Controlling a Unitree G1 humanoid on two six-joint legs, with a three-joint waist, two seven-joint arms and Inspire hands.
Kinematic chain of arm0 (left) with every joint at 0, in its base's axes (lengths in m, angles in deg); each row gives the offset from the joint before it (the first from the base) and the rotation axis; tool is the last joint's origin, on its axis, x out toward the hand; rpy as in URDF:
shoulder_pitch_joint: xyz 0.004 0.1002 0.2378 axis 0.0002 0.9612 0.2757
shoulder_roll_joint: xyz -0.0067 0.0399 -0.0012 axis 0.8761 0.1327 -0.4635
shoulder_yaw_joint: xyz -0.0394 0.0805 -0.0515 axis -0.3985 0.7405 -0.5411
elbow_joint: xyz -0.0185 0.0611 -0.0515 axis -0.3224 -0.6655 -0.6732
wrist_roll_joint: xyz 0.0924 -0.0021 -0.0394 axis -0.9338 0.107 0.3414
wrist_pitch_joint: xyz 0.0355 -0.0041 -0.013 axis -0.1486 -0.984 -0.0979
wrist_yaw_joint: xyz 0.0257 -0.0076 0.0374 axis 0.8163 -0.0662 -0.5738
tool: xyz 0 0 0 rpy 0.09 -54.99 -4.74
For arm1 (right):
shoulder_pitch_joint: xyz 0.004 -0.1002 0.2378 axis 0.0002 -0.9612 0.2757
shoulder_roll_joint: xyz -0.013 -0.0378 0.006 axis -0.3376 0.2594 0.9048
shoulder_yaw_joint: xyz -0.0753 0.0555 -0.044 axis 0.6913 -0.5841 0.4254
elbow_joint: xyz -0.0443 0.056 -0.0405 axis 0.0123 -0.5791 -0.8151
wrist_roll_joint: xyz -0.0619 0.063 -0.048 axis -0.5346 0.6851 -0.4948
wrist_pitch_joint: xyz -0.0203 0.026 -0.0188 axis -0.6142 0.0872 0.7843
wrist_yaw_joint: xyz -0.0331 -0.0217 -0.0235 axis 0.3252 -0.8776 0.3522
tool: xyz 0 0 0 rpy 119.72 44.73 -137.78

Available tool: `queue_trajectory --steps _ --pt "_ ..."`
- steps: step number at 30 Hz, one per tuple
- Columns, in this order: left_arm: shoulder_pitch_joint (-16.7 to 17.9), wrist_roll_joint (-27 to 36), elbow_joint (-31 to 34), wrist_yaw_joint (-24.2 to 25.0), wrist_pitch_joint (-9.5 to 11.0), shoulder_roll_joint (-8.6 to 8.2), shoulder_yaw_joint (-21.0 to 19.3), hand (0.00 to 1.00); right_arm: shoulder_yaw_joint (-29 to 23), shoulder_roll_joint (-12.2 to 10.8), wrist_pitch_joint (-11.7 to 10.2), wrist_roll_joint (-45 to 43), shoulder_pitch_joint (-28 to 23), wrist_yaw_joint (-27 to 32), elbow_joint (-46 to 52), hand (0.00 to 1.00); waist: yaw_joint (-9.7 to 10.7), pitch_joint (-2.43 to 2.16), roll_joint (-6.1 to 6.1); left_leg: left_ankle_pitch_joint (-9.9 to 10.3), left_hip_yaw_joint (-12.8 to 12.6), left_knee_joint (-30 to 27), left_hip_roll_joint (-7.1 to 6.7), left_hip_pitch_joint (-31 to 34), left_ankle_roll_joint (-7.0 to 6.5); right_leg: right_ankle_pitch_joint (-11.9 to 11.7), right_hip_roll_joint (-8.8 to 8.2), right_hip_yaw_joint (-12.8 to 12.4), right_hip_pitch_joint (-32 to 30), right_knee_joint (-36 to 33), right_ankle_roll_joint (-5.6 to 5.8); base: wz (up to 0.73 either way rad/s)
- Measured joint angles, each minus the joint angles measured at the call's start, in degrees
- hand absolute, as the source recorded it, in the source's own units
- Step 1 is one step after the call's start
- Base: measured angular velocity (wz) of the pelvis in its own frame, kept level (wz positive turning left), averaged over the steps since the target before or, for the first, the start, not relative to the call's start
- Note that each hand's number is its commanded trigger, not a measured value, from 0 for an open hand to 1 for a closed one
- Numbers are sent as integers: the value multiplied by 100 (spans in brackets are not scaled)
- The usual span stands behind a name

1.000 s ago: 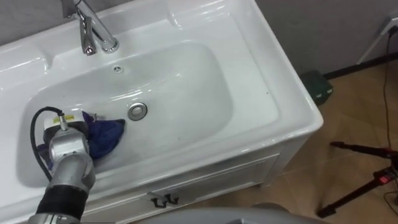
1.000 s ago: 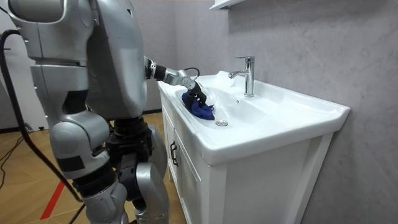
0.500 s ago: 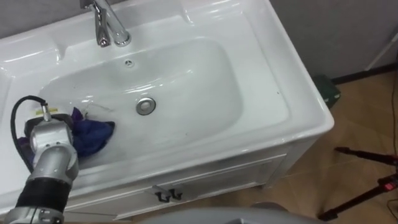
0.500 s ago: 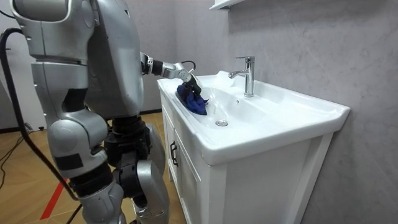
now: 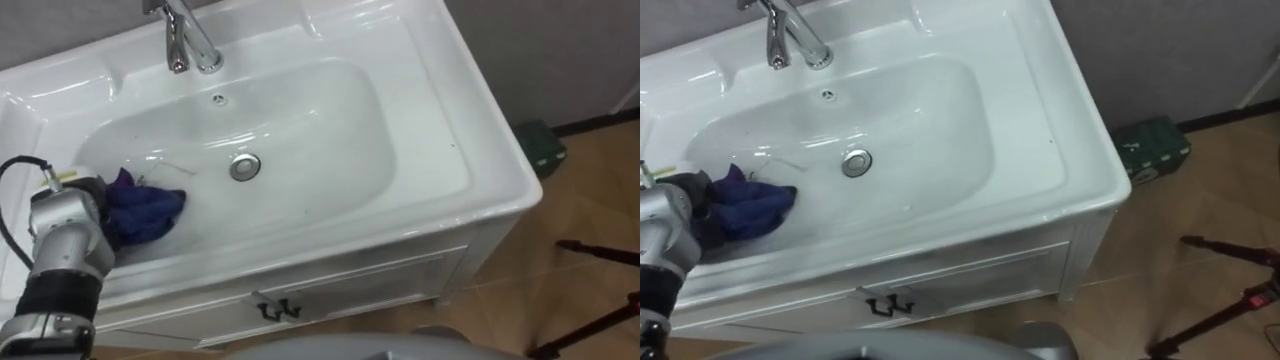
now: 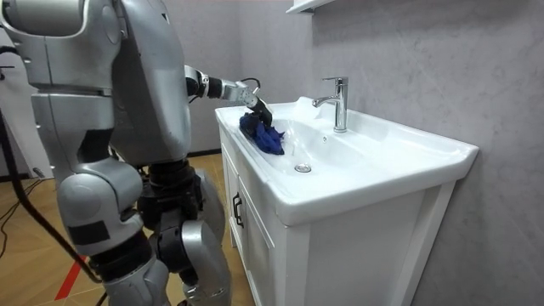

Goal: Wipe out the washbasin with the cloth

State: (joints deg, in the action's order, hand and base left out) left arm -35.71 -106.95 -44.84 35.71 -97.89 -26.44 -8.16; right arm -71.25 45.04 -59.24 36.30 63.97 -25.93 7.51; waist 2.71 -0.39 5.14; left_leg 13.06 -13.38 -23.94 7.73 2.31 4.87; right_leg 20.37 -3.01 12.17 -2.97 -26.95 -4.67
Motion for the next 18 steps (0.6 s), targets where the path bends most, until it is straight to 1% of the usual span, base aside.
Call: queue_trajectory --steps 1,2,3,4,5,6,8,10,11,13,15,16,17,18 --pt "-60 34 -15 -46 63 0 -95 100 2 9 -16 8 -26 2 7 0 -2 -11 -44 0 1 6 2 40 0 0 1 8 -27 -20 -1 9" --pt "-169 141 -110 -134 93 -1 -146 100 6 10 -39 23 -81 2 9 0 -7 -12 -99 0 -3 5 4 50 0 1 -1 9 -49 -54 -1 9" --pt "-207 205 -159 -188 99 0 -166 100 13 10 -40 24 -97 2 4 0 -7 -12 -126 0 -3 3 5 51 0 1 -1 7 -75 -62 -3 0" --pt "-263 294 -235 -312 109 0 -184 100 21 9 -39 52 -114 3 0 0 -3 -24 -168 2 -3 -44 18 102 2 3 -1 -1 -116 -82 -4 0" --pt "-337 331 -339 -427 147 -2 -179 100 21 7 -43 44 -113 3 -12 0 27 -12 -204 3 -3 -165 42 195 1 1 2 2 -161 -99 -6 0" --pt "-383 348 -383 -480 166 -2 -178 100 21 2 -42 44 -114 5 -21 0 37 -11 -228 3 -4 -209 48 238 0 0 -1 -3 -202 -126 -8 0" --pt "-606 395 -643 -678 231 -8 -158 100 35 -7 -44 69 -121 48 -26 0 65 28 -301 12 -11 -361 78 379 -15 -13 3 -25 -319 -208 -23 -4" --pt "-732 426 -820 -833 264 -20 -105 100 123 -6 -50 112 -122 140 -61 0 120 33 -320 17 -23 -457 103 477 -21 -28 18 -36 -383 -223 -19 0" --pt "-789 485 -915 -963 278 -19 -55 100 258 -2 -46 122 -117 167 -72 0 173 43 -330 21 -30 -561 124 569 -26 -33 18 -40 -431 -263 -17 0" --pt "-902 675 -1070 -1160 318 -26 2 100 403 -15 -49 160 -117 194 -74 0 191 46 -332 45 -34 -734 169 729 -53 -37 21 -45 -570 -349 -25 -2" --pt "-1054 703 -1185 -1355 351 -66 72 100 493 -41 -42 198 -53 208 -79 0 202 58 -343 58 -30 -901 193 945 -74 -35 0 -45 -783 -497 -29 -2" --pt "-1188 736 -1308 -1491 380 -70 119 100 548 -61 -43 228 40 218 -130 0 203 87 -355 68 -30 -1006 207 1072 -89 -33 -17 -46 -900 -610 -37 -4" --pt "-1311 884 -1449 -1646 396 -67 177 100 656 -69 -54 228 139 244 -228 0 222 136 -372 78 -27 -1071 207 1150 -105 -32 -41 -52 -1000 -710 -49 -5" --pt "-1364 947 -1511 -1717 404 -67 207 100 707 -78 -47 229 204 261 -261 0 233 150 -377 87 -26 -1101 208 1187 -119 -30 -50 -50 -1035 -753 -52 0"
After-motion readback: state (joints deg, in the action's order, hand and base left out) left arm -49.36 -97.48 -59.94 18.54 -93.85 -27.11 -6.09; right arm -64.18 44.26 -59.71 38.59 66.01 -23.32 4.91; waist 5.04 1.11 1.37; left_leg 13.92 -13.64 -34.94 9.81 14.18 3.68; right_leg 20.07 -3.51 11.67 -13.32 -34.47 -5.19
